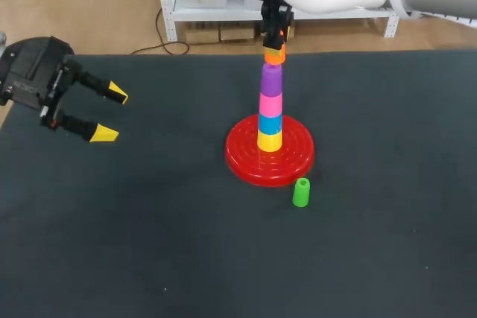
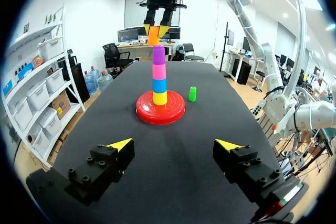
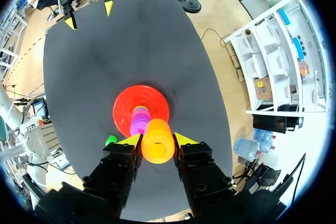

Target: Pick up and stack the cylinders on the red base in this order: pink,purple,orange,green

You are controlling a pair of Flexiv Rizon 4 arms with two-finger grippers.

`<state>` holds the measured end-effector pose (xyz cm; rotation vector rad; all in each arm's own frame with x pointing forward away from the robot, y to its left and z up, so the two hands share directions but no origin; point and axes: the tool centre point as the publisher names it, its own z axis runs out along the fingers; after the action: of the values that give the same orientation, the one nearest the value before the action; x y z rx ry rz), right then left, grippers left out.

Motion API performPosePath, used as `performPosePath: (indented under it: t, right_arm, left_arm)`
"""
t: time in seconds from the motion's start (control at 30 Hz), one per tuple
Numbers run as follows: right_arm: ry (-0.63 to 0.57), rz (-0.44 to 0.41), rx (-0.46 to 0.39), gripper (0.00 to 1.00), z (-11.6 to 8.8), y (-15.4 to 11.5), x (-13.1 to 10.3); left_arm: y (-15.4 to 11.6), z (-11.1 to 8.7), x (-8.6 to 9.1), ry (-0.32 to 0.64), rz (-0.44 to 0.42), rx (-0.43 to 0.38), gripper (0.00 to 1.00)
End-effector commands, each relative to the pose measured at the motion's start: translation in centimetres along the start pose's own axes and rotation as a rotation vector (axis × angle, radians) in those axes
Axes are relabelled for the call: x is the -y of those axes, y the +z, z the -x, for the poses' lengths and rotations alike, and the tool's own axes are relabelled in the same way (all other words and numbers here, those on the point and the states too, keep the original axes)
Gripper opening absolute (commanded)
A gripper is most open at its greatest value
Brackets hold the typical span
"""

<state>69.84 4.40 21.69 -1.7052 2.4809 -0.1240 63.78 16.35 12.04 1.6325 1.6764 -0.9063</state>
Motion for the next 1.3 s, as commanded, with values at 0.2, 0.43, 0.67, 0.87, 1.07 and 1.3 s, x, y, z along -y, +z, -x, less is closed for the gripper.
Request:
performPosePath:
  t: [0.2,0.43,0.67,0.87,1.07,1.3]
  right_arm:
    - [-0.010,-0.006,0.011,0.00,-0.31,0.21,-0.84]
    - [-0.014,0.000,0.003,0.00,-0.16,0.68,-0.95]
    - [-0.016,0.000,0.009,0.00,-0.12,0.48,-0.97]
    - [-0.027,0.024,0.042,0.00,0.04,-0.18,-1.39]
    - [-0.030,0.038,0.026,0.00,0.11,-0.10,-1.54]
    - [-0.034,0.059,0.008,0.00,0.25,0.21,-1.53]
  left_arm:
    - [-0.01,-0.09,0.00,0.002,0.001,0.002,1.00]
    - [-0.01,-0.09,0.00,0.002,0.001,0.002,1.00]
    - [-0.01,-0.09,0.00,0.002,0.001,0.002,1.00]
    - [-0.01,-0.09,0.00,0.002,0.001,0.002,1.00]
    - [-0.01,-0.09,0.00,0.002,0.001,0.002,1.00]
    - [-0.01,-0.09,0.00,0.002,0.001,0.002,1.00]
